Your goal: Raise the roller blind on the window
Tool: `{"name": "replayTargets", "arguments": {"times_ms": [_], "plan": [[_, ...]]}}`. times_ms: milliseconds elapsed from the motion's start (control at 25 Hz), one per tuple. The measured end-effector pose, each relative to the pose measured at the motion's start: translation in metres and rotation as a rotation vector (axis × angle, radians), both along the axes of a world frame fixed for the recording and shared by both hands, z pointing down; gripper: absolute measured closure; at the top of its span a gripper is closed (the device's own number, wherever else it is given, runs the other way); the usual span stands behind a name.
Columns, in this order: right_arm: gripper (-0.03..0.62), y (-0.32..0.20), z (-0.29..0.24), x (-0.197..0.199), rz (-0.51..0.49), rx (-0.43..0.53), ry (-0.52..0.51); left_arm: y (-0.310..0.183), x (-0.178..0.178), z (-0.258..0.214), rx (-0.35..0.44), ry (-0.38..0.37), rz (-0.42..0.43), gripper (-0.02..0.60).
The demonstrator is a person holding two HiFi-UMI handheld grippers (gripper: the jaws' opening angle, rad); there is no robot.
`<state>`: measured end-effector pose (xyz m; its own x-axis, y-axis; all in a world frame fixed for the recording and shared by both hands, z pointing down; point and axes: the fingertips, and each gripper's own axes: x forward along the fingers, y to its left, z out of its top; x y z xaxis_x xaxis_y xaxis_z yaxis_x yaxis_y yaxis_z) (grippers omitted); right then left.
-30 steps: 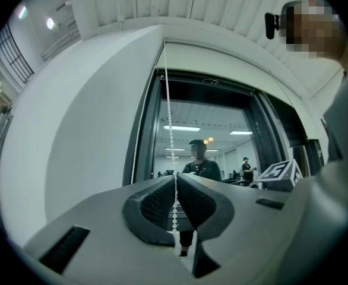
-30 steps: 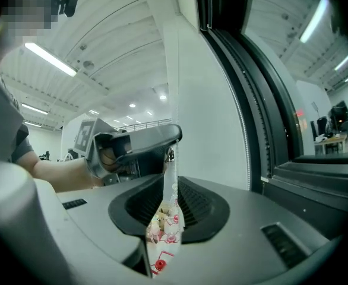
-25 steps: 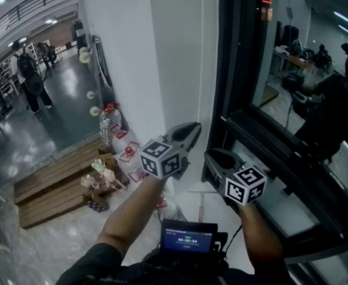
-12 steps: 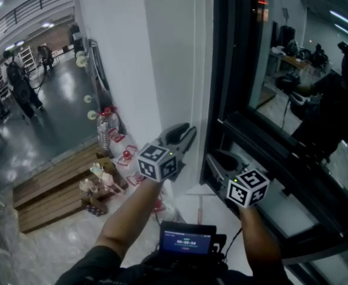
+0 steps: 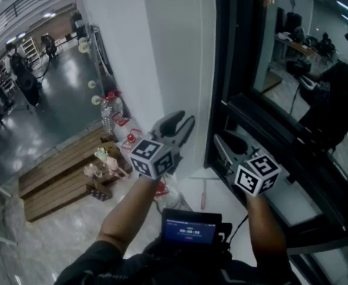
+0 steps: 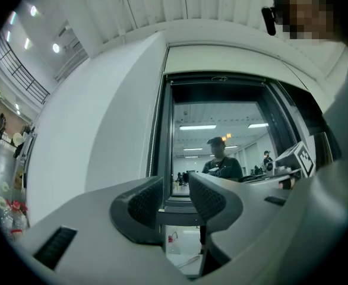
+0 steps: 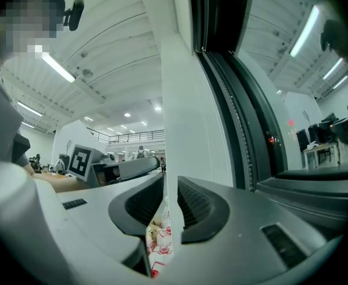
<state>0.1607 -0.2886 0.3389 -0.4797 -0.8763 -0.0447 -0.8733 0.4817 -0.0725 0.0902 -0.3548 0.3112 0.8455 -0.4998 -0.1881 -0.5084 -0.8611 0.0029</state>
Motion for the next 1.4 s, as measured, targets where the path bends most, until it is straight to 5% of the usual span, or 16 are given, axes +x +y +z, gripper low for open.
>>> {"name": "replayTargets", "arguments": {"times_ms": [200, 920, 1400], "plan": [[0.503, 0.015, -0.001, 0.004, -0.006, 0.011, -0.014, 0.029, -0.002, 0.007, -0.009, -0.008, 0.025, 0.584], [0.568, 0.065, 0.010, 0.008, -0.087, 0.018, -0.028, 0.097, -0.016, 0.043, -0.076, -0.068, -0.035, 0.589], [0.571, 0.062, -0.001, -0.018, -0.006, 0.040, -0.027, 0.104, -0.056, 0.042, -0.066, -0.080, 0.006, 0.588]]}}
